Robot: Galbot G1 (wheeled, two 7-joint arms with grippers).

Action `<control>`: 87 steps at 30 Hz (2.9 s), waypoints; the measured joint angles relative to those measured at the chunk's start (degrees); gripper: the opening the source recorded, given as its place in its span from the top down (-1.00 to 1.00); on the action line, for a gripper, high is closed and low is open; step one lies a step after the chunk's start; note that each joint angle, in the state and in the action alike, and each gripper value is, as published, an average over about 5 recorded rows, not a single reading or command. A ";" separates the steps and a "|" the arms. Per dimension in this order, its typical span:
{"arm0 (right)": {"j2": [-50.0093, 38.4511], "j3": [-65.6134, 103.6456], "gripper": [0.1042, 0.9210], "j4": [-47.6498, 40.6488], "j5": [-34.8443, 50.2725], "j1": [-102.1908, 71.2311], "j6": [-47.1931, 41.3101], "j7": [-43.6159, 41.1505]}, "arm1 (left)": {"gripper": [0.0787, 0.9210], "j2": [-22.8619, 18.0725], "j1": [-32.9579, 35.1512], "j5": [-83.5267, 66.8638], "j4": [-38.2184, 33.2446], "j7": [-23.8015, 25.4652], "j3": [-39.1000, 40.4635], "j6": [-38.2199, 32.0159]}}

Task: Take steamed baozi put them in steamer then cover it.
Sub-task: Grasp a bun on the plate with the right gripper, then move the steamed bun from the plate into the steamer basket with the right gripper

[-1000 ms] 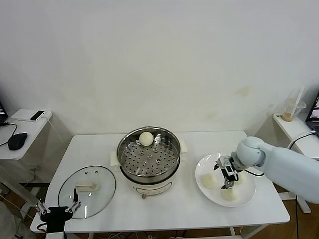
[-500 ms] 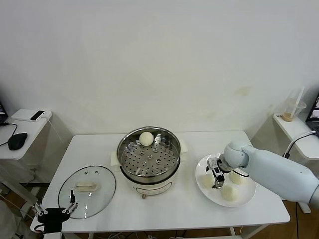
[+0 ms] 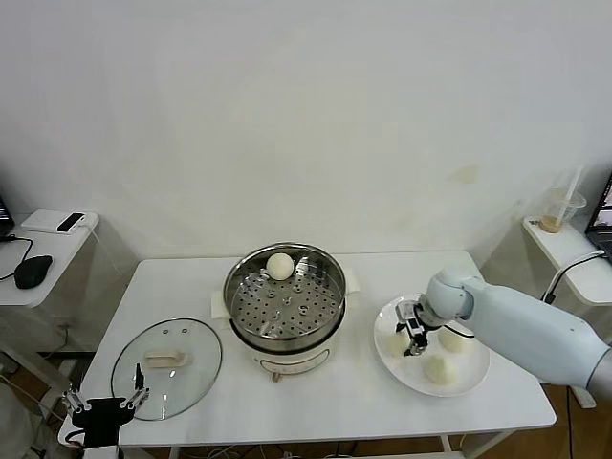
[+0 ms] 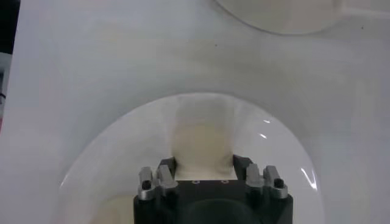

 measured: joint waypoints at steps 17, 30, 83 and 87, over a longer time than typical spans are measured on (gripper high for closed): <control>-4.82 -2.50 -0.21 4.86 8.35 16.01 -1.99 -3.20 | -0.77 0.90 -0.44 0.06 -1.35 0.02 0.80 0.16; 6.93 -9.01 -0.22 3.32 20.49 30.35 -6.47 0.32 | -0.77 1.11 -1.71 0.02 -0.64 0.19 0.68 0.35; 40.70 -13.22 -0.76 -19.98 25.02 23.92 -10.47 4.14 | -0.77 1.87 -2.25 -0.34 -0.90 0.03 -1.80 0.12; 38.05 -13.72 -0.76 -17.08 25.53 26.35 -9.89 2.46 | -0.77 1.91 -2.35 -0.35 -1.31 0.06 -1.71 0.20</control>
